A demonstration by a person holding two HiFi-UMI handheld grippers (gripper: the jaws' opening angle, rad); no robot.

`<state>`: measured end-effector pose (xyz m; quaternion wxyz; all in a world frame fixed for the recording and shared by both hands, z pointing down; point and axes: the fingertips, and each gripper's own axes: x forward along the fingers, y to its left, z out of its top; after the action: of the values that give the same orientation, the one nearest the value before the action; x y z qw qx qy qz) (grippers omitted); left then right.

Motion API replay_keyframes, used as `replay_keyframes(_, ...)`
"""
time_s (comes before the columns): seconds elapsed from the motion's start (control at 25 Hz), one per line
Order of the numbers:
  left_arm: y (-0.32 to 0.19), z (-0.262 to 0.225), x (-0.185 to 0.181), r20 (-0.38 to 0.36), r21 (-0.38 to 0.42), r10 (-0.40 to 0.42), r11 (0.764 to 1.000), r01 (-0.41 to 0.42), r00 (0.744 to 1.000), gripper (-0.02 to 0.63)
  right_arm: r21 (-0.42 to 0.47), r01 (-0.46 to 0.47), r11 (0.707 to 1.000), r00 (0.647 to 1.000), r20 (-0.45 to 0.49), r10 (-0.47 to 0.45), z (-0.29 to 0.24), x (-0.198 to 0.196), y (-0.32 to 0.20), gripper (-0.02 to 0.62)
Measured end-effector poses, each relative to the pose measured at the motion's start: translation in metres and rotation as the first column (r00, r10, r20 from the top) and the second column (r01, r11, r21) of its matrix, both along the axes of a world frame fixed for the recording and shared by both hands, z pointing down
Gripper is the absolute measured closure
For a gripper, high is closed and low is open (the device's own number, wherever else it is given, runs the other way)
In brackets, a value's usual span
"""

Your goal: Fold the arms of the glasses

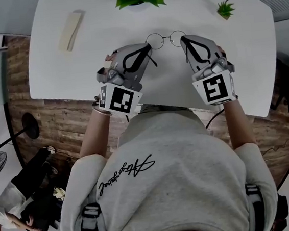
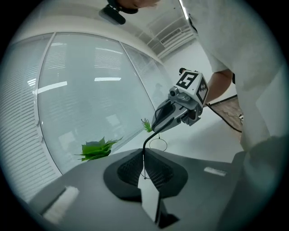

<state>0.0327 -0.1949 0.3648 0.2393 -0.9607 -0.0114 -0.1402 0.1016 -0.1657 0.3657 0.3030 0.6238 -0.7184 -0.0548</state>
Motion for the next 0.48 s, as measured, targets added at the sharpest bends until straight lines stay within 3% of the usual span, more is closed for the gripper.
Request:
replay_keyframes(0.28,0.016,-0.007,0.009,-0.051,-0.164,-0.002,0.986,-0.007,0.999,0.6,-0.032,-0.019,0.999,0.995,0.099,0.023,0.001,0.004,0.025,0.594)
replay_keyframes(0.48,0.026,0.001,0.012,-0.055,-0.313,-0.038,0.949,0.019,0.998,0.601,-0.055,-0.037,0.998,0.981,0.189,0.047,0.01,0.007,0.04,0.594)
